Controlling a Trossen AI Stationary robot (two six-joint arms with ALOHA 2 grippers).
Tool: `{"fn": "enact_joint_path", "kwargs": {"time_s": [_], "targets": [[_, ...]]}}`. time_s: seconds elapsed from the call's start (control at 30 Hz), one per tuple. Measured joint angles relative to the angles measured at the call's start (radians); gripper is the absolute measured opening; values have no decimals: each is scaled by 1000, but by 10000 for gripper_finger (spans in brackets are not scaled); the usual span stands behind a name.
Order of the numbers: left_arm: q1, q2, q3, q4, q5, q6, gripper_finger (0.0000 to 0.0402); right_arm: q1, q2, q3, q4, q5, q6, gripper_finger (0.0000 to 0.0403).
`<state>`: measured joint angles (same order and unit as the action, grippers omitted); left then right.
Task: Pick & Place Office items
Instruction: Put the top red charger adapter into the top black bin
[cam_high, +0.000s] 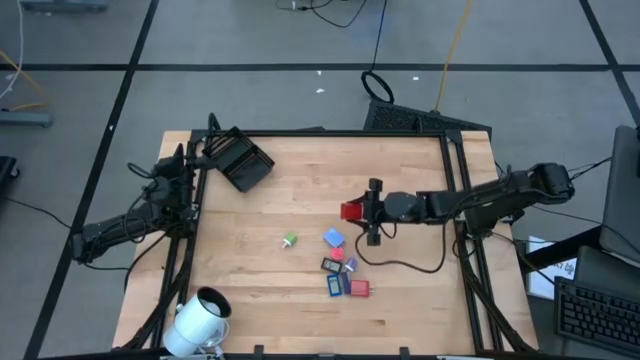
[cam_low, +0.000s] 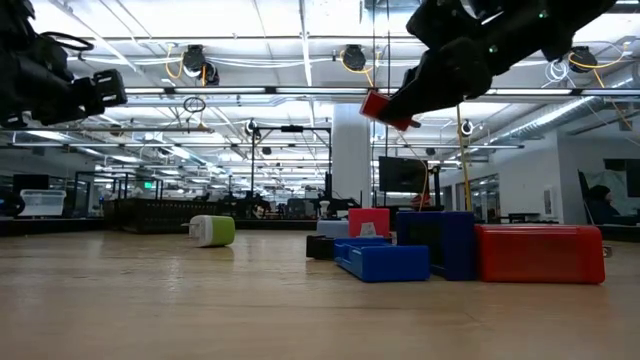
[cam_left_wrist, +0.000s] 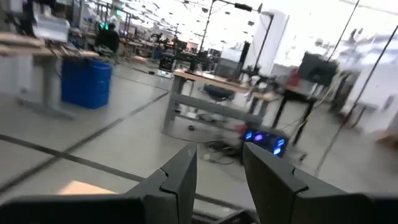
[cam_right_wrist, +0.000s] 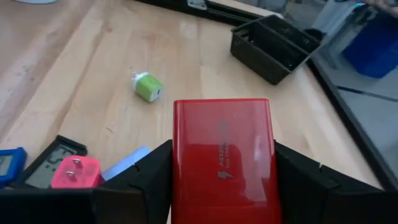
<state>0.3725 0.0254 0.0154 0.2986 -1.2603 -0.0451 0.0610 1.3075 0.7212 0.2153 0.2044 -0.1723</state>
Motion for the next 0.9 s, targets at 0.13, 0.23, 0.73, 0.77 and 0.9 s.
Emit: {"fn": "enact_joint_path", "kwargs": {"time_s": [0.13,0.23,0.73,0.77,0.9], "targets": [[-16,-1,2,7,195,-257,132,-47,0,0,1,-81,4,210],[-20,11,0,-27,592,-332,132,-66,0,0,14,-125,-7,210],[-86,303,1,112,1378,-518,132,6,71,7,375,-144,-376,210],[-99,335,1,133,1377,-520,132,18,90,17,399,-123,-409,210],[-156,466,1,212,1376,-536,132,45,189,98,397,-3,-519,210]]}}
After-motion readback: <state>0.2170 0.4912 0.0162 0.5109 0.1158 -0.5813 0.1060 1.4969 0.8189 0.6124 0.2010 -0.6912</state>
